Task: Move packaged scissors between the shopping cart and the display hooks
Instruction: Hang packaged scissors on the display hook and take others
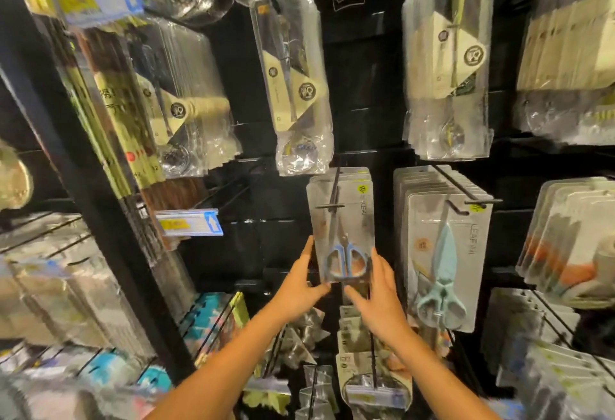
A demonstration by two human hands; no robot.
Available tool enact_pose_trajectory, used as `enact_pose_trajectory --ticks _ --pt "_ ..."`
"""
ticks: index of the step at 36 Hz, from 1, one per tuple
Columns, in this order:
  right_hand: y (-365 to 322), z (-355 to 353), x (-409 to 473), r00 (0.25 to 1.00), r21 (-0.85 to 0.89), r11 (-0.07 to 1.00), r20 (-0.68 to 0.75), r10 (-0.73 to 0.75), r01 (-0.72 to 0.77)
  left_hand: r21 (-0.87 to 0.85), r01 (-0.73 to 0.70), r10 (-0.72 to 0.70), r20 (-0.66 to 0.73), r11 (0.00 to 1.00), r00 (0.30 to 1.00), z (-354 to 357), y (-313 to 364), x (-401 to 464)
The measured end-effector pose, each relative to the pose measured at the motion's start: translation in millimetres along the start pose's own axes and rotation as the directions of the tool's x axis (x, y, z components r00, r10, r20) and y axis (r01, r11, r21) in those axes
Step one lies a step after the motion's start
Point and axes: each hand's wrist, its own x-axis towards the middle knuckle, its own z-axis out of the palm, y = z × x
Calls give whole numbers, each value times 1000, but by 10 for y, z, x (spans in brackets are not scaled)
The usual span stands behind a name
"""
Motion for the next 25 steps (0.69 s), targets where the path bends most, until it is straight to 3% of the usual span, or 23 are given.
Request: enact_pose_trajectory --ticks 5,8,12,19,25 --pt "202 190 -353 998 -36 999 64 -3 5 191 59 -70 51 980 996 97 -419 -294" --pt "276 294 -536 987 -65 998 159 -16 27 301 -10 -3 45 953 999 118 -630 -597" --pt "286 444 -739 936 -158 974 336 -101 161 417 -67 58 35 906 998 56 -774 -1114" --pt "16 860 -1167 788 -204 888 569 -235 412 554 -56 41 39 831 998 -174 -1112 -2151" --pt "-247 1491 -1452 560 -110 834 787 -260 541 611 165 -157 -66 774 985 -430 -1456 -3089"
